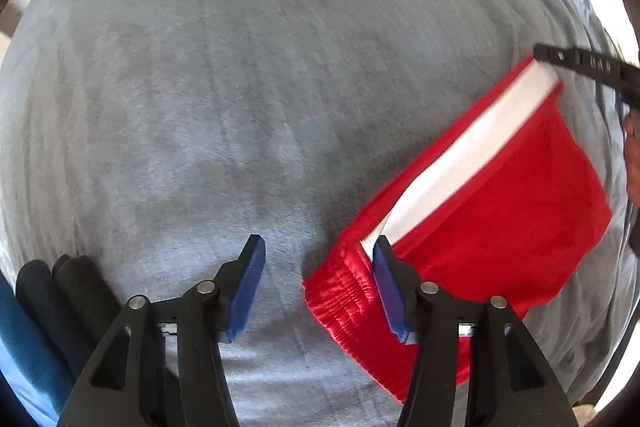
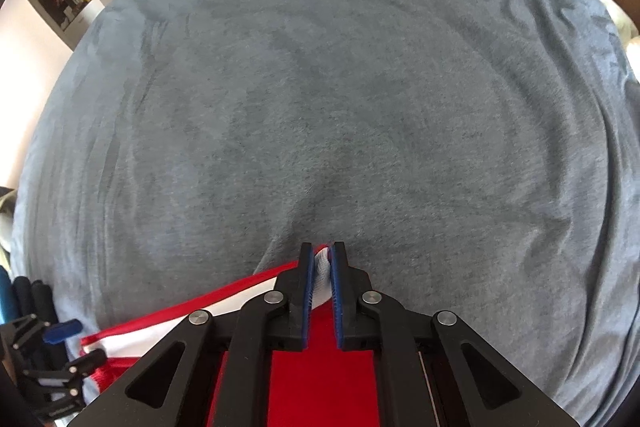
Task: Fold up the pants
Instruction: 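Open both grippers and release the folded shorts onto the bed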
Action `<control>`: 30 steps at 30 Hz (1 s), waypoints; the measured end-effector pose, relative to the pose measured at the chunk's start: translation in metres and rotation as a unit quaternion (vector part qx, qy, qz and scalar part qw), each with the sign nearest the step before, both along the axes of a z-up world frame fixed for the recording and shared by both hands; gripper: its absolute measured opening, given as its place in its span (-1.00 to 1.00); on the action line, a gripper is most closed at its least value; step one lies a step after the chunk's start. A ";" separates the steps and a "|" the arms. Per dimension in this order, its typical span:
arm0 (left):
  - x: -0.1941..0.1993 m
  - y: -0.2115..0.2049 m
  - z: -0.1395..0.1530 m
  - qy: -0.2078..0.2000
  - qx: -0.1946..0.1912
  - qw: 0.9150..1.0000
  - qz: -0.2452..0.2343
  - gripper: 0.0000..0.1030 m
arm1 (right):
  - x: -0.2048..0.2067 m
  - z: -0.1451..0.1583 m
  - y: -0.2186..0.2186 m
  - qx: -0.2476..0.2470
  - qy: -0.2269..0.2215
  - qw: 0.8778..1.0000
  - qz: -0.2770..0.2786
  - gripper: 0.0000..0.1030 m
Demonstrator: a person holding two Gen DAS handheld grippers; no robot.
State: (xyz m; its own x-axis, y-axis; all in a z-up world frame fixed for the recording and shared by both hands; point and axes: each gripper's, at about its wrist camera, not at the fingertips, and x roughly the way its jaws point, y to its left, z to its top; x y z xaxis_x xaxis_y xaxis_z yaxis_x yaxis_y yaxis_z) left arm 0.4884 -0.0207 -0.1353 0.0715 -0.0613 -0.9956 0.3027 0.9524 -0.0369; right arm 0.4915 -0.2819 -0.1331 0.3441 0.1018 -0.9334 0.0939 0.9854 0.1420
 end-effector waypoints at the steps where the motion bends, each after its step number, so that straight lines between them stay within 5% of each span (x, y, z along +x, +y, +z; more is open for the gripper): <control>1: 0.003 0.005 0.004 -0.004 -0.001 1.000 0.006 0.14 | 0.000 0.002 0.000 -0.012 -0.002 1.000 -0.002 -0.72; 4: 0.008 0.012 0.022 -0.028 0.003 0.999 0.016 0.25 | -0.002 0.012 -0.004 -0.049 -0.013 0.999 -0.017 -0.38; 12: -0.016 0.024 0.067 -0.082 0.015 0.996 0.010 0.32 | -0.041 0.060 -0.012 -0.069 -0.049 0.996 -0.024 -0.38; 16: -0.068 0.007 0.076 -0.084 0.009 0.996 0.017 0.32 | -0.071 0.072 -0.012 -0.071 -0.050 0.996 -0.007 -0.38; 24: -0.142 -0.011 0.065 -0.084 -0.016 0.993 0.076 0.32 | -0.146 0.070 -0.033 -0.061 -0.027 0.997 -0.035 -0.38; 30: -0.156 -0.016 0.052 -0.087 -0.029 0.990 0.105 0.32 | -0.182 0.052 -0.052 -0.026 0.001 0.996 -0.087 -0.38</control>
State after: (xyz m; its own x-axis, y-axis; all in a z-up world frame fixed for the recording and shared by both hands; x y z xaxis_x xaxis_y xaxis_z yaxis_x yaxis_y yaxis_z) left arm 0.3327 -0.0371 -0.0838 0.2587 -0.0829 -0.9624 0.1041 0.9929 -0.0576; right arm 0.3091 -0.3344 -0.0811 0.3513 -0.0074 -0.9362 0.2645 0.9600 0.0917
